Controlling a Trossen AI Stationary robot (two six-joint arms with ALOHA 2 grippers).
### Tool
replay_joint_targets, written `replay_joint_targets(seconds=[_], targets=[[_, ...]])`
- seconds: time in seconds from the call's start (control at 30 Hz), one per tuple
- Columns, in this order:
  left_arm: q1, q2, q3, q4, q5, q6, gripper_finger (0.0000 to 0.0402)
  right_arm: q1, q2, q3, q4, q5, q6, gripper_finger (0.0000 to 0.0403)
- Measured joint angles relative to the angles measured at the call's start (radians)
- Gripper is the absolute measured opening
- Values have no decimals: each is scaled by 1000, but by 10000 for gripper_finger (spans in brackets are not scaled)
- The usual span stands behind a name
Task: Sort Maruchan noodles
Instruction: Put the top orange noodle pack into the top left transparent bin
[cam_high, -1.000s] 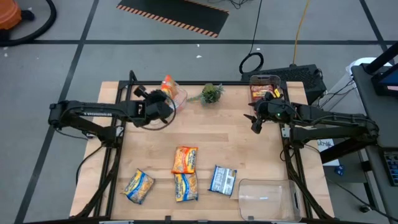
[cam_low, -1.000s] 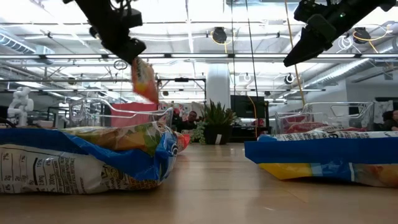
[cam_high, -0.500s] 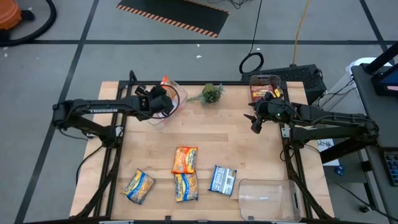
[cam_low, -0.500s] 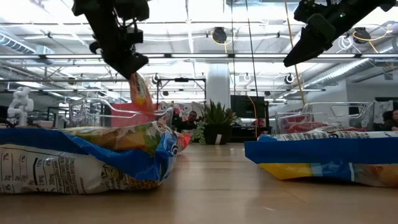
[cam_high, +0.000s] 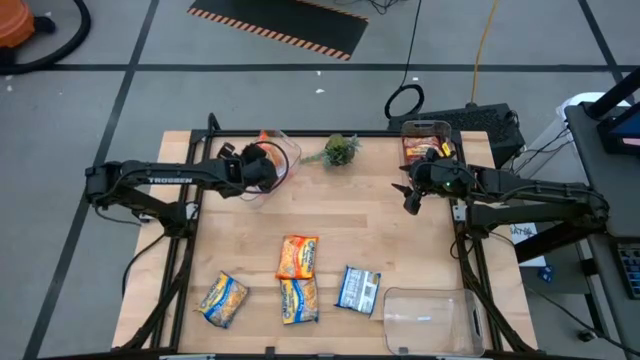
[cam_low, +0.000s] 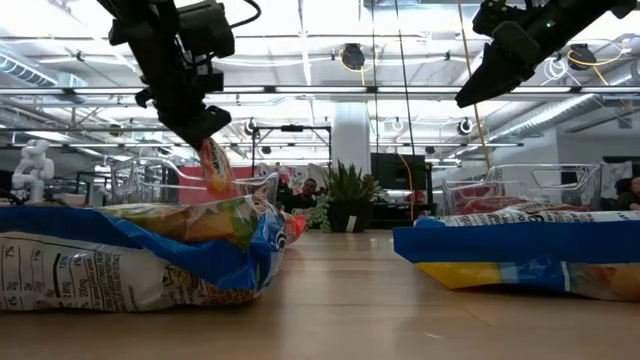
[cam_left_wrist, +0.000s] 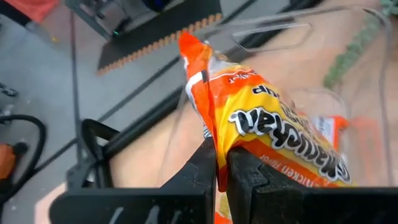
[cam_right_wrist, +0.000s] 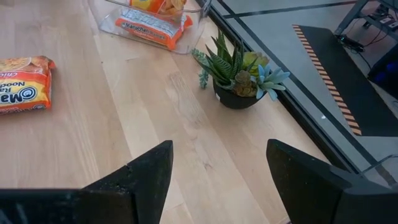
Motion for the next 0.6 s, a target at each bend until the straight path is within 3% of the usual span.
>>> replay_joint_targets(seconds=[0.6], targets=[[0, -5, 0, -103, 120, 18, 27, 0, 1, 0, 17, -20, 71, 254]])
